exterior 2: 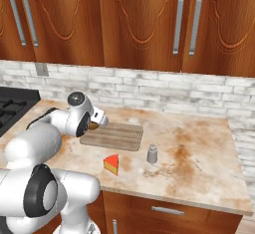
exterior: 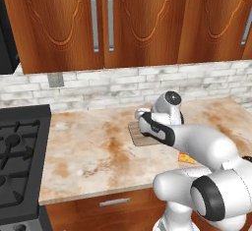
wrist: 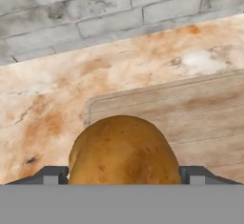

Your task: Retrieve the reheated potato from the microwave, then place the potato, cheese, and condiment on the cutting board.

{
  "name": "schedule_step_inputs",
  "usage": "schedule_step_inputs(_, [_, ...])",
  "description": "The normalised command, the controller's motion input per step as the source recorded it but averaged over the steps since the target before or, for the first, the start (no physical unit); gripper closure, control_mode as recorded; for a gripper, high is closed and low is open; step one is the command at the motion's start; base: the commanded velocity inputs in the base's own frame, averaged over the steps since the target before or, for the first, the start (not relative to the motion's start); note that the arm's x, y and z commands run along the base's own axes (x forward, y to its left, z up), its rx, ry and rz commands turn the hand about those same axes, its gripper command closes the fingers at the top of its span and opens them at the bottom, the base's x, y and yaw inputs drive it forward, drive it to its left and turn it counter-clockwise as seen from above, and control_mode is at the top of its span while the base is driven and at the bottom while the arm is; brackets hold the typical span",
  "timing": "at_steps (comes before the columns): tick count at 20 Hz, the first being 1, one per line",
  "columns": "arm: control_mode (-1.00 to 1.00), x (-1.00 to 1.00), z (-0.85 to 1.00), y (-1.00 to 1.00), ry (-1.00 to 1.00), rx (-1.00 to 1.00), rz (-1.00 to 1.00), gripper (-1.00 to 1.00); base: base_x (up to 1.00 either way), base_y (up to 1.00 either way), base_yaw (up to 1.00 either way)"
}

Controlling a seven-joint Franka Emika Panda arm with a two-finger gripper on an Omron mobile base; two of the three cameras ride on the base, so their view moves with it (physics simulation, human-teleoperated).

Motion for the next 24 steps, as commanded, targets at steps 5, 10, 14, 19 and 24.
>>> schedule_step_inputs(5, [-1.0, 0.2, -0.14, -0.01, 0.0, 0.0, 0.0, 1.0, 0.0, 0.0, 0.0])
schedule_step_inputs(10, [-1.0, 0.15, -0.11, -0.01, 0.02, 0.0, 0.0, 1.0, 0.0, 0.0, 0.0])
schedule_step_inputs(14, [-1.0, 0.03, -0.13, -0.05, 0.0, 0.0, 0.0, 1.0, 0.0, 0.0, 0.0])
schedule_step_inputs(19, [-1.0, 0.04, -0.14, -0.1, 0.0, 0.0, 0.01, 1.0, 0.0, 0.0, 0.0])
schedule_step_inputs(24, [-1.0, 0.18, -0.07, -0.01, -0.01, 0.0, 0.0, 1.0, 0.0, 0.0, 0.0])
